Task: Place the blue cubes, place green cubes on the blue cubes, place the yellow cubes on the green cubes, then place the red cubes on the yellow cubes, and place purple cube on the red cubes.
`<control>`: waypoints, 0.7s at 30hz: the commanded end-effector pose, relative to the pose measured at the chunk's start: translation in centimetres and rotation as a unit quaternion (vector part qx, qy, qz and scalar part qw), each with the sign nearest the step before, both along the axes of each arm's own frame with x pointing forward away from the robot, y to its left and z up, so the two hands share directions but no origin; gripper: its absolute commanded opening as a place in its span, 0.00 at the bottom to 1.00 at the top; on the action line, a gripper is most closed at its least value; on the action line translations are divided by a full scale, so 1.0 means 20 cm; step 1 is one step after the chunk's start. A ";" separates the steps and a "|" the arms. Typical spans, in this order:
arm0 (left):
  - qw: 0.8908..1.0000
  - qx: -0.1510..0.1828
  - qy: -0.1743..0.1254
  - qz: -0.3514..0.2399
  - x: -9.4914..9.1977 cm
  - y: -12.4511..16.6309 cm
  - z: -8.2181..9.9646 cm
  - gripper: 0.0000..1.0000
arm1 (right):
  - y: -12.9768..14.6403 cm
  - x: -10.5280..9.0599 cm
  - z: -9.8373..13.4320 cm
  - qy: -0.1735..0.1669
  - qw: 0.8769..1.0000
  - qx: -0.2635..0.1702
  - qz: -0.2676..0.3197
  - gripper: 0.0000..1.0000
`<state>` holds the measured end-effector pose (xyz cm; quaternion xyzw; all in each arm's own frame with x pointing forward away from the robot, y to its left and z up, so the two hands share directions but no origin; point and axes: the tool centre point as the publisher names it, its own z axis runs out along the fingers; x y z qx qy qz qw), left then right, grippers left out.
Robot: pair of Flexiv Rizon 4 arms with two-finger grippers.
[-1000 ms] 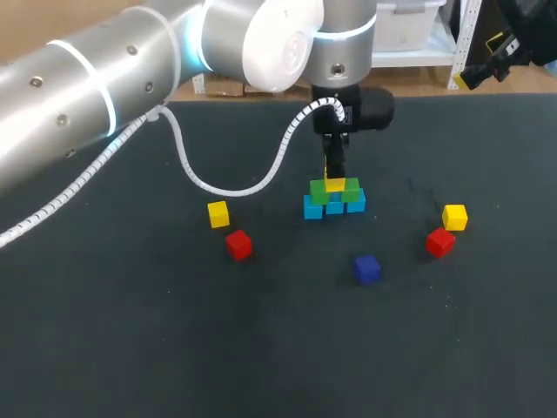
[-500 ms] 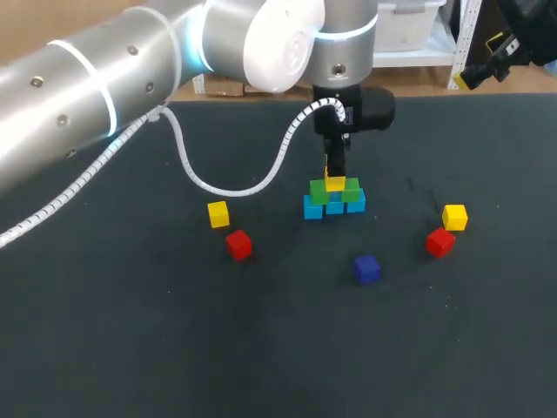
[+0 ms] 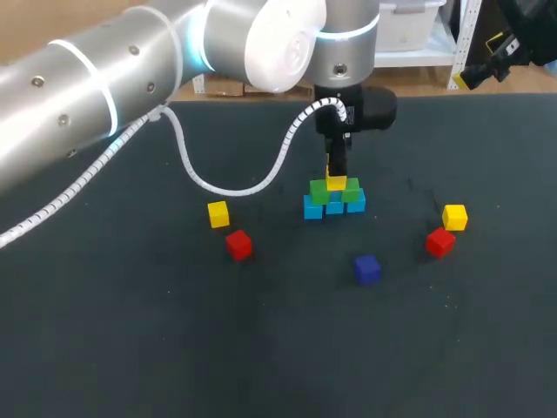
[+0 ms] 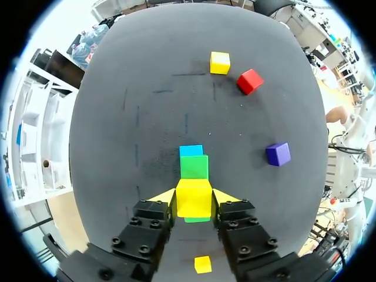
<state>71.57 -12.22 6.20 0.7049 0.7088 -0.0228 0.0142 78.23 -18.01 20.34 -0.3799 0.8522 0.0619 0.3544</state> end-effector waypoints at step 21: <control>0.999 -0.022 0.000 0.041 0.01 0.11 0.12 1.00 | 0.00 0.00 0.00 0.000 1.000 -0.001 -0.001 1.00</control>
